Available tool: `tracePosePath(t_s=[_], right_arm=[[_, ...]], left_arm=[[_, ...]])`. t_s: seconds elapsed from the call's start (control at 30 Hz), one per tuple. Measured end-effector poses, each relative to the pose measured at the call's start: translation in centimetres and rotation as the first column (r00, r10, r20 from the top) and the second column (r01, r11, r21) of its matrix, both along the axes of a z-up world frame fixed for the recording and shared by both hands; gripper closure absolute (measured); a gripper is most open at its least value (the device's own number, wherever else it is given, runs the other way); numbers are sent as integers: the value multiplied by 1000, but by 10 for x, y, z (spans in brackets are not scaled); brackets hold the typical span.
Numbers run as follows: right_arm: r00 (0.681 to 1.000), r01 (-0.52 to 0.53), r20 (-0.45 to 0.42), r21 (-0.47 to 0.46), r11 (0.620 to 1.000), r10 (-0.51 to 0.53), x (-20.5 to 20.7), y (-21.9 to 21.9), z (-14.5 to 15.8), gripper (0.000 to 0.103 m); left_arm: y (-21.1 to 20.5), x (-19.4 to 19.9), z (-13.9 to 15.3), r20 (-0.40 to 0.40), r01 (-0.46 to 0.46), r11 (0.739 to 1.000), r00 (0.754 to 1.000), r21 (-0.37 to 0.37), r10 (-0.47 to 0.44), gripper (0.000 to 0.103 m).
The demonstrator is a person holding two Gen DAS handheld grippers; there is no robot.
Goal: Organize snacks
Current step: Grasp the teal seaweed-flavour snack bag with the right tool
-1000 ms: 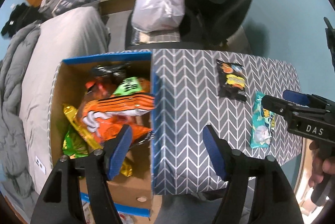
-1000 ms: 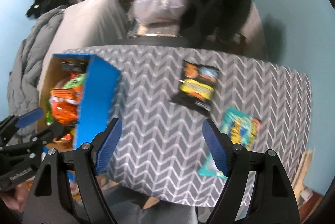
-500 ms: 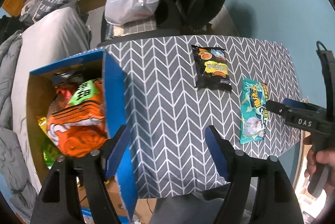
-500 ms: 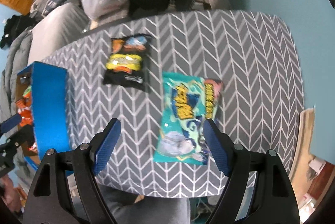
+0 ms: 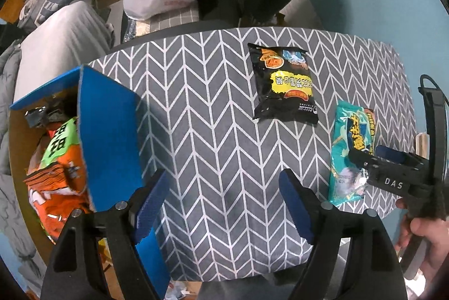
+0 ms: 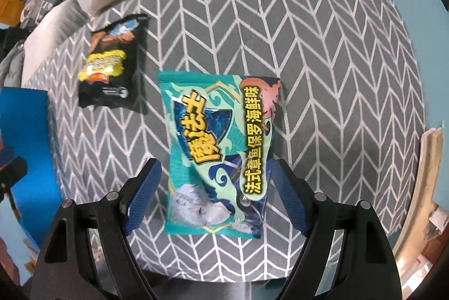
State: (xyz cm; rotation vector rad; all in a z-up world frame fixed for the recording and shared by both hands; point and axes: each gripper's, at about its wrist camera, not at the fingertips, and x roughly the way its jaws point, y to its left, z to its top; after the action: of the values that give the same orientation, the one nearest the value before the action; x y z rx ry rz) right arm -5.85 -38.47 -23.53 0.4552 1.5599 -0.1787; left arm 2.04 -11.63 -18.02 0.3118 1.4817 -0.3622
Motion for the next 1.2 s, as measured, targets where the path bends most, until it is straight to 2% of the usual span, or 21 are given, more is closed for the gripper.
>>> tracePosePath(t_s=[0.23,0.57,0.63,0.7,0.77,0.97,1.2], right_arm=[[1000,1,-13,-28,1000,-1,4,5,-18,22],[998,-53,-48,-138,989,47,10,29,-35,18],[997,-70,-44,-127,989,65,9,33,-36,21],[997,-71,-31,-126,989,67,10,37,-36,35],[998,-55,-13,-102,993,54,9,30,-32,40],[999,-46,17,-58,997,47,10,10,-31,42],[996,-70,55,-69,995,74,14,-1,-12,42]], left_arm=[[-11,1,-10,-20,19,1000,1000,14,-18,22],[-32,18,-13,-43,3,1000,999,-20,-4,22],[-37,25,-14,-46,-7,999,999,-32,6,22],[-42,31,-16,-49,-17,999,999,-42,15,22],[-47,37,-19,-54,-24,999,998,-44,22,22],[-69,51,-31,-70,-17,999,997,-38,14,22],[-89,67,-52,-85,-46,999,995,-10,45,22]])
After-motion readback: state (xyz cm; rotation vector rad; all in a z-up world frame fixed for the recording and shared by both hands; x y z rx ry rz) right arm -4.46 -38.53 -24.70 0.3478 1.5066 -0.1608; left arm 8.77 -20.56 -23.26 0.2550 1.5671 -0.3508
